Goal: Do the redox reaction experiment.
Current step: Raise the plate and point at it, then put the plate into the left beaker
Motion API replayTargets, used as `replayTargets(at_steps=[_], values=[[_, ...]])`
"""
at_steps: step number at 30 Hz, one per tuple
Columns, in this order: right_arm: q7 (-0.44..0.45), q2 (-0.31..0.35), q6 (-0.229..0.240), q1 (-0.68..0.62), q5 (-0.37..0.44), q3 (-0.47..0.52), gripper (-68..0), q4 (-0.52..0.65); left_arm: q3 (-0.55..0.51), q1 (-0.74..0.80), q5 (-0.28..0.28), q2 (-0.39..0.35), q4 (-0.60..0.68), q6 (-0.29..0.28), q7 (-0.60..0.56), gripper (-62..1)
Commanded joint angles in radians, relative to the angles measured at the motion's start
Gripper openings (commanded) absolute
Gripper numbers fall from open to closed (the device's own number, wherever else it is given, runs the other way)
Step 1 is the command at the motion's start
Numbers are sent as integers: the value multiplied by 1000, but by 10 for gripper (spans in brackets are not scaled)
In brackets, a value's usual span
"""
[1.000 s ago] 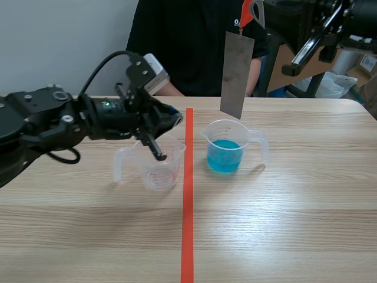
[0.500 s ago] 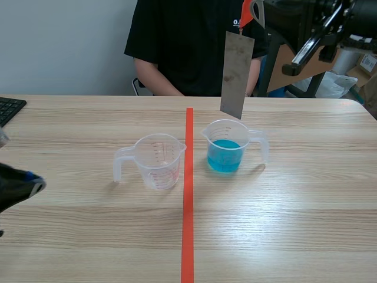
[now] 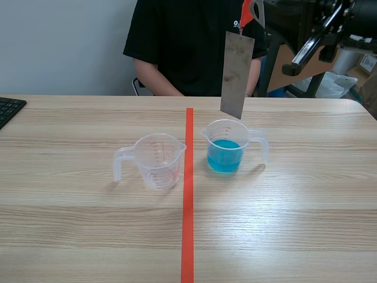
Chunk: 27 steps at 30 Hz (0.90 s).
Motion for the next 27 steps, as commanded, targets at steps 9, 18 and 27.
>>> replayTargets(at_steps=[9,18,27], values=[[26,5,6,42,15,-22,-658,6,-129,179,15,196,6,-6,-100,-560],[31,2,6,100,19,-98,-658,6,-129,208,50,346,5,-5,-79,-560],[26,-31,6,158,15,-192,-658,6,-129,205,96,413,5,-6,-62,-560]])
